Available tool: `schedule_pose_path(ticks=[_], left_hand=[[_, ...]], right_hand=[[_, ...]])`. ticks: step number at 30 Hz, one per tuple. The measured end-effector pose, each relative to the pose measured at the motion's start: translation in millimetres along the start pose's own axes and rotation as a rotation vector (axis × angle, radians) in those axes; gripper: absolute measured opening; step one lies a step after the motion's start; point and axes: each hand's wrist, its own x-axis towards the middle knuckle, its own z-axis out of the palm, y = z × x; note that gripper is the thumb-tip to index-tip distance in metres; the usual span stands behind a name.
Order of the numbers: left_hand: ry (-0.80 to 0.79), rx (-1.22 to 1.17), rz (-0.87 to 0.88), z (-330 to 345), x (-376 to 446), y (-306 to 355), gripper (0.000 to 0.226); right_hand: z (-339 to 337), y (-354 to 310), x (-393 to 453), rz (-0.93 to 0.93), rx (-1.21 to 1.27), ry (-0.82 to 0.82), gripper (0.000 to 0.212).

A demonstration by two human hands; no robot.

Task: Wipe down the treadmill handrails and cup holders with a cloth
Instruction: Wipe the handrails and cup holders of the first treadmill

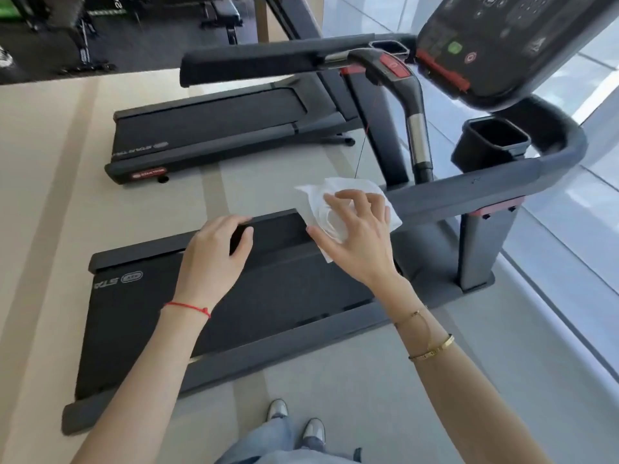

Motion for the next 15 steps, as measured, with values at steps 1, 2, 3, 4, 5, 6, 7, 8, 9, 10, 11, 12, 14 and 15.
schedule_pose_path(ticks=[1,2,3,4,5,6,7,8,9,10,11,12,14,15], left_hand=[[-0.004,-0.016,-0.003,3.3,1.5,-1.1,0.029],[-0.004,-0.029,-0.006,6.3,3.1,-2.1,0.03],[-0.004,-0.037,-0.006,8.8,4.6,-3.3,0.031],[-0.003,-0.039,-0.003,11.1,5.9,-4.5,0.031],[0.0,-0.041,0.0,13.2,6.9,-5.6,0.031],[0.004,-0.042,0.003,14.6,7.4,-6.9,0.031],[0.009,-0.041,0.004,15.6,7.8,-8.0,0.031],[0.015,-0.038,0.006,16.5,7.9,-8.9,0.031],[0.019,-0.034,0.009,17.4,7.8,-9.9,0.031],[0.022,-0.028,0.013,18.2,7.7,-10.4,0.031],[0.024,-0.023,0.017,18.7,7.4,-11.0,0.031],[0.027,-0.018,0.023,18.9,7.3,-11.5,0.032],[0.04,-0.008,0.043,19.8,7.2,-12.4,0.036],[0.047,-0.002,0.052,20.6,7.0,-12.9,0.038]], right_hand=[[0.1,6.7,5.3,-0.053,-0.062,-0.016,0.049],[-0.6,13.7,11.1,-0.088,-0.092,-0.04,0.048],[-0.6,20.5,16.2,-0.11,-0.105,-0.064,0.045],[0.2,26.7,20.5,-0.124,-0.123,-0.078,0.043],[2.1,31.9,23.5,-0.128,-0.15,-0.079,0.043],[3.4,35.9,25.8,-0.118,-0.174,-0.068,0.044],[3.8,38.6,27.5,-0.098,-0.194,-0.049,0.045],[4.0,39.6,27.8,-0.075,-0.209,-0.025,0.045],[5.1,38.3,26.1,-0.049,-0.218,-0.002,0.045],[7.7,33.9,22.9,-0.026,-0.22,0.021,0.044],[12.8,26.1,18.0,-0.013,-0.219,0.036,0.043],[20.4,14.5,11.8,-0.011,-0.214,0.036,0.043],[38.7,-11.6,-1.6,-0.03,-0.208,0.011,0.044],[45.5,-19.5,-5.7,-0.049,-0.203,0.005,0.044]])
